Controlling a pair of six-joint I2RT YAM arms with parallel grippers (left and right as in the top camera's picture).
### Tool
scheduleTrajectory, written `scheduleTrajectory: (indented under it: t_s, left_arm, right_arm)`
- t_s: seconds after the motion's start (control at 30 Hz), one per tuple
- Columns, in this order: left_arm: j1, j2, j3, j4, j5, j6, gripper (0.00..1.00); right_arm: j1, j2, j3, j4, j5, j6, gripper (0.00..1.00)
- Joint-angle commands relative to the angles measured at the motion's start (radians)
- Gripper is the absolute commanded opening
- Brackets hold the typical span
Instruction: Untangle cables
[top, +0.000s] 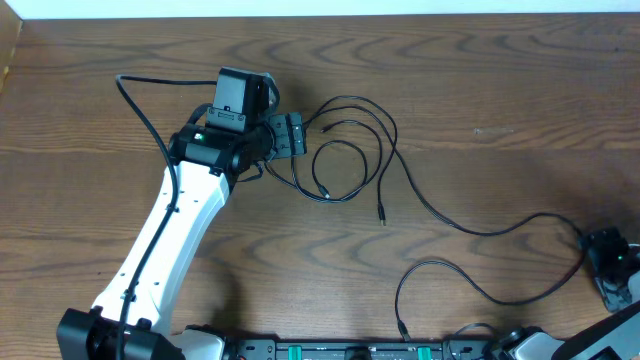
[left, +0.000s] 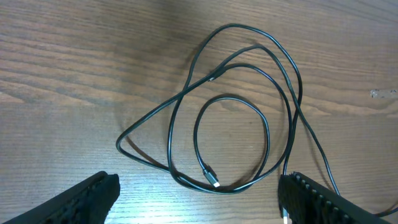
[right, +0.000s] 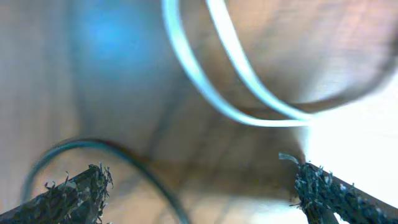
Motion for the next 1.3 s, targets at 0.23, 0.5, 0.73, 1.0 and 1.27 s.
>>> scheduleTrajectory:
  t_s: [0.23,0.5,0.73,1.0,1.27]
  left_arm:
    - [0.002,0.003,0.019,0.000,0.009,-0.002,0.87]
    - [0.002,0.003,0.019,0.000,0.009,-0.002,0.87]
    - [0.002,0.003,0.019,0.000,0.009,-0.002,0.87]
    - [0.002,0.003,0.019,0.000,0.009,-0.002,0.87]
    - [0.002,0.003,0.019,0.000,0.009,-0.002,0.87]
  right_arm:
    - [-0.021,0.018,-0.034,0.026,0.267,0.022,0.96]
    - [-0.021,0.023,-0.034,0.104,0.288,0.003,0.96]
    - [-0.021,0.072,-0.034,0.192,0.288,0.003,0.94]
    - [-0.021,0.243,-0.034,0.379,0.284,0.003,0.93]
    - [-0.021,0.371,-0.034,0.631,0.285,0.004,0.93]
